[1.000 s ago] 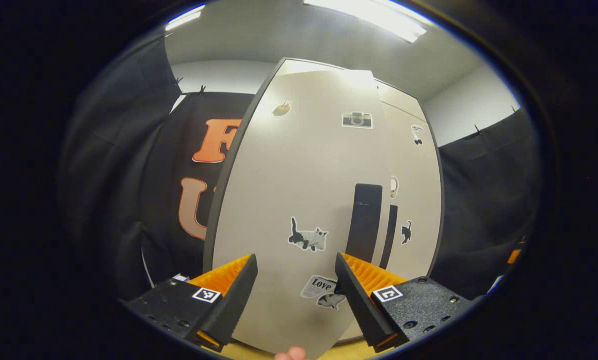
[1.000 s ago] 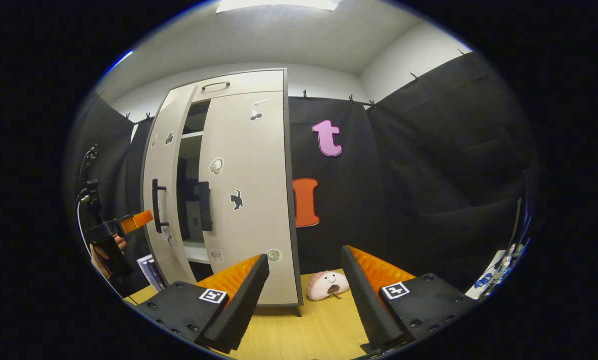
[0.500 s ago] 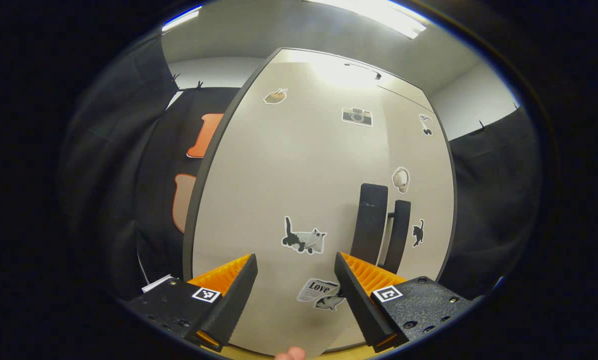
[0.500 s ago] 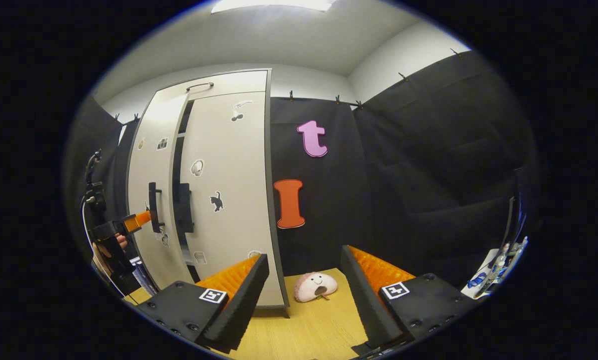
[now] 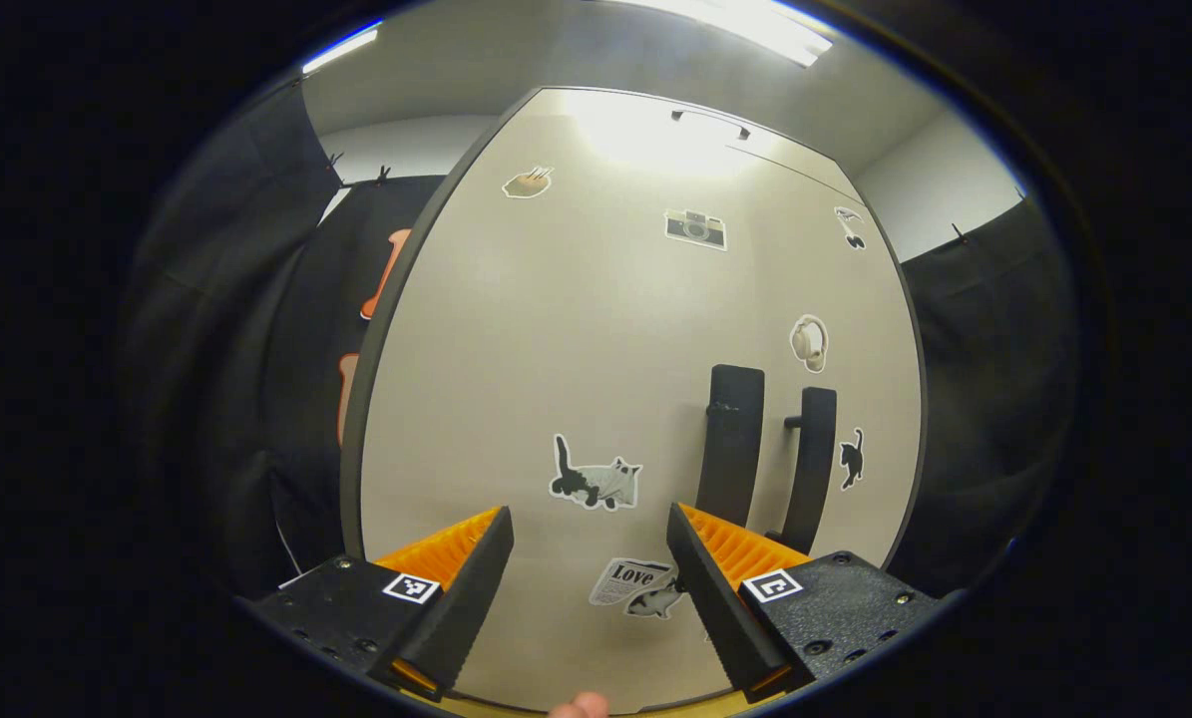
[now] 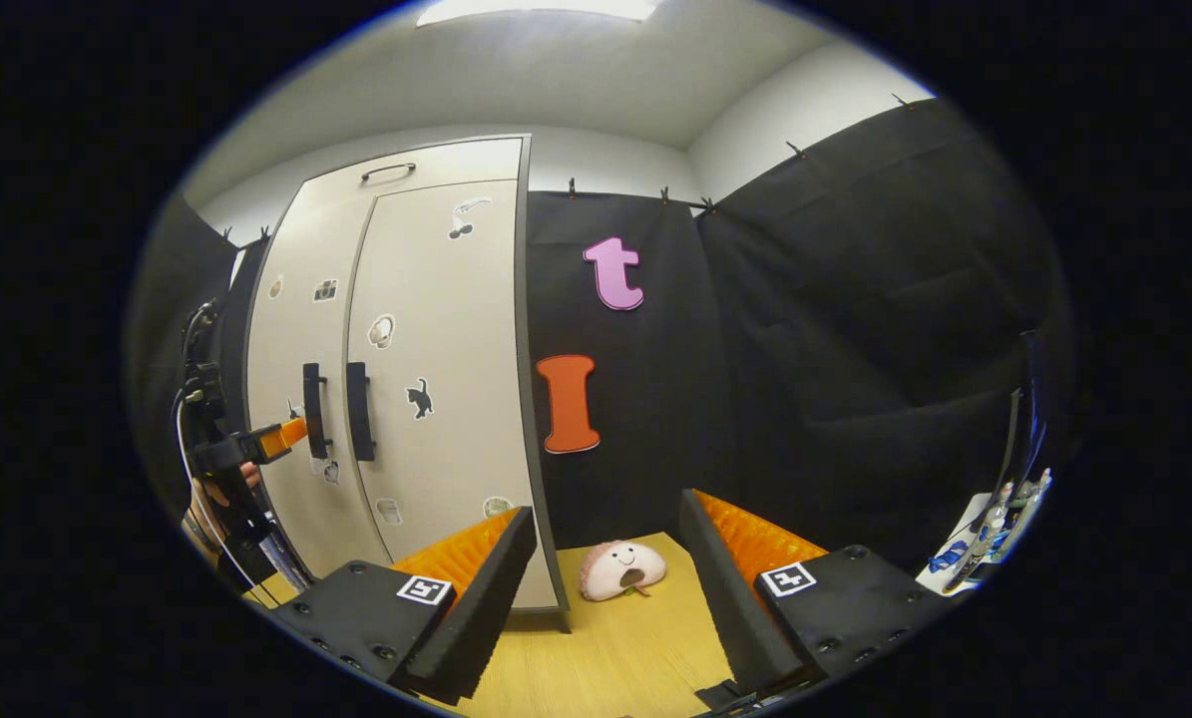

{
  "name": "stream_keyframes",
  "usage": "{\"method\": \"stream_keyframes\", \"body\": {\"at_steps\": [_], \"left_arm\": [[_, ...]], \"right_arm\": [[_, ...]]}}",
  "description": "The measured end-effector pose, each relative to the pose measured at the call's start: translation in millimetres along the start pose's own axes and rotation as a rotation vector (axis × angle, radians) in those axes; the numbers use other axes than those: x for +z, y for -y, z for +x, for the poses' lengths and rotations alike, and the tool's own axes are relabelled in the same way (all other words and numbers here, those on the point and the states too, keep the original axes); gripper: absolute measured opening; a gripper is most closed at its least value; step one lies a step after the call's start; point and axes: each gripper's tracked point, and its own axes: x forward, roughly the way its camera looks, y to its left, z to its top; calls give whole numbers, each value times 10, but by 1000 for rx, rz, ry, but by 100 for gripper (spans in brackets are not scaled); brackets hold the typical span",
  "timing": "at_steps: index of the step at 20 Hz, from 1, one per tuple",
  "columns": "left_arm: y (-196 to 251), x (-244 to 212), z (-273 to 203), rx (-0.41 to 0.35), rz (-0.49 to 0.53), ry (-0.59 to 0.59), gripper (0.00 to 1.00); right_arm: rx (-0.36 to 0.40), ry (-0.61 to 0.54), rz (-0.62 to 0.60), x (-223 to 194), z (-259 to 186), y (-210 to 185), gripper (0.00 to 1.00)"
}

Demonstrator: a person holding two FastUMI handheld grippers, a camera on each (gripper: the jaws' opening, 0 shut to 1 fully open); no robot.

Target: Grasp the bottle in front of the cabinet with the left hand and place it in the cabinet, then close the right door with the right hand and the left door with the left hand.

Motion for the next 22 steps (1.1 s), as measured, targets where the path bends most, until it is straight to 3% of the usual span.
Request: {"method": "stream_keyframes", "body": {"at_steps": [2, 3, 4, 7, 8, 9, 12, 15, 16, 17, 20, 21, 22], "left_arm": [[0, 9, -4, -5, 2, -4, 95], [8, 32, -28, -11, -4, -3, 95], [6, 75, -68, -12, -9, 5, 95], [12, 235, -333, -17, -4, 29, 95], [19, 269, -448, -20, -5, 26, 95], [29, 300, -553, -27, -8, 28, 95], [11, 369, -916, -26, -16, 38, 95], [-83, 344, -1333, 11, -24, 40, 95], [-133, 307, -1484, 31, -25, 35, 95], [-175, 273, -1629, 49, -24, 26, 95], [-305, 207, -2020, 100, -2, 7, 95], [-337, 193, -2119, 113, 9, 3, 95], [-348, 179, -2228, 121, 20, 0, 95]], "right_arm": [[16, -3, 4, -15, -2, -55, 96], [27, -5, 4, -21, -2, -92, 89], [39, -8, 3, -31, -2, -122, 96], [64, -15, -10, -80, -2, -204, 96], [76, -16, -11, -95, -14, -246, 89], [91, -20, -11, -122, -16, -295, 96], [140, -27, -12, -191, -45, -459, 96], [173, -32, -33, -270, -67, -583, 96], [181, -37, -43, -299, -87, -610, 89], [190, -41, -51, -324, -98, -633, 96], [222, -57, -46, -414, -157, -723, 96], [235, -63, -38, -454, -169, -766, 89], [248, -67, -30, -483, -180, -806, 97]]}}
